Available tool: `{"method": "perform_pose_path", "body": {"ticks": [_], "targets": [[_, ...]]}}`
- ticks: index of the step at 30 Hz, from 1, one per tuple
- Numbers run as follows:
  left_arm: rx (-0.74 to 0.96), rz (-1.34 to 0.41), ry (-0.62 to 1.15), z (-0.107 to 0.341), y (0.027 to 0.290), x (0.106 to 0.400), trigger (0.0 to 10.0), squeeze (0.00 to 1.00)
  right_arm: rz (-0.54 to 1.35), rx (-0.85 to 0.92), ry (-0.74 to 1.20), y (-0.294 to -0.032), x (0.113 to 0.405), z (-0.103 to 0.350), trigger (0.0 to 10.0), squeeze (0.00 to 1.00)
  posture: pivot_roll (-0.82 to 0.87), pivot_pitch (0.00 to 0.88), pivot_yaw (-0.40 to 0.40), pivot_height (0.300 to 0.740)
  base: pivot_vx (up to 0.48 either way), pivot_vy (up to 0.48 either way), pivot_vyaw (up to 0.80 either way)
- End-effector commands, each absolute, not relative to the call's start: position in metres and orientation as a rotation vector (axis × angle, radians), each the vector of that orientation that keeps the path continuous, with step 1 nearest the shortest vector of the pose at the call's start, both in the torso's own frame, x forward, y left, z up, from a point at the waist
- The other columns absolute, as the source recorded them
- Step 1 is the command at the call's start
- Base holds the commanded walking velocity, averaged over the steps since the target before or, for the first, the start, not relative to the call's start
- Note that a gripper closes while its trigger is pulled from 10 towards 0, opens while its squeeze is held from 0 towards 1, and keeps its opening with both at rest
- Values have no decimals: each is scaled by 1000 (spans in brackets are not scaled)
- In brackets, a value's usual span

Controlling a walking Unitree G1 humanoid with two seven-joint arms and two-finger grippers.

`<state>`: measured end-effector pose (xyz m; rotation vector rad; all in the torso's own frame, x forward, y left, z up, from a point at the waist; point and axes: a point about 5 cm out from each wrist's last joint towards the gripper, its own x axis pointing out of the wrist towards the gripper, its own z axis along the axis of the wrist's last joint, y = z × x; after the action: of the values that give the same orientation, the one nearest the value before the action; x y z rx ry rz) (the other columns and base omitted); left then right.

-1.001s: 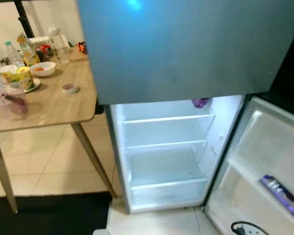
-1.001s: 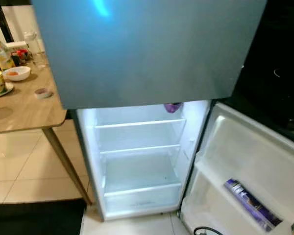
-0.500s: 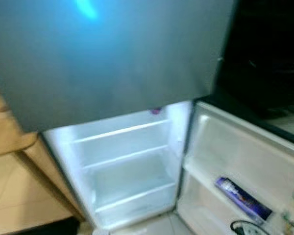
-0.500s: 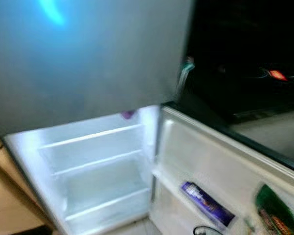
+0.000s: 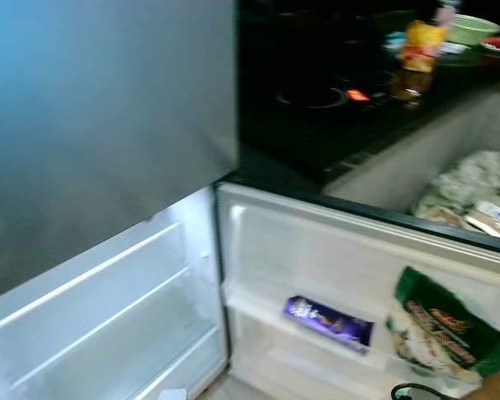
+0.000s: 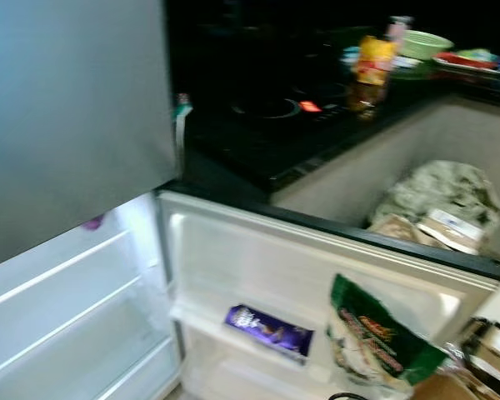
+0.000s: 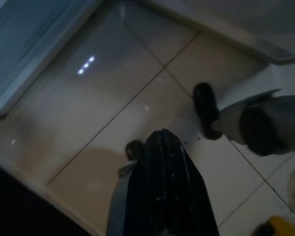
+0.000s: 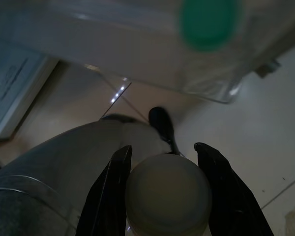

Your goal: Restocking fridge

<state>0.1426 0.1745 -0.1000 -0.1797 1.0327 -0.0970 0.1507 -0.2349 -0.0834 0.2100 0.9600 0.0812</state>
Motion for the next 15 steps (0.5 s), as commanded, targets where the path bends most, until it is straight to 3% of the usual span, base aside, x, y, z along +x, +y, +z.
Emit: {"method": "perform_pose_path", "body": {"ticks": [1, 10, 15], "targets": [[-187, -97, 1049, -102, 173, 137, 10000, 0, 81, 225, 947, -235, 153, -82, 10000, 0, -123, 10, 9, 740, 0, 0, -800], [-189, -96, 1048, -102, 173, 137, 10000, 0, 97, 258, 937, -231, 154, -82, 10000, 0, -122, 9, 10, 740, 0, 0, -800], [-200, -74, 1047, -102, 174, 137, 10000, 0, 104, 258, 926, -230, 155, -82, 10000, 0, -122, 9, 10, 740, 0, 0, 0]]}}
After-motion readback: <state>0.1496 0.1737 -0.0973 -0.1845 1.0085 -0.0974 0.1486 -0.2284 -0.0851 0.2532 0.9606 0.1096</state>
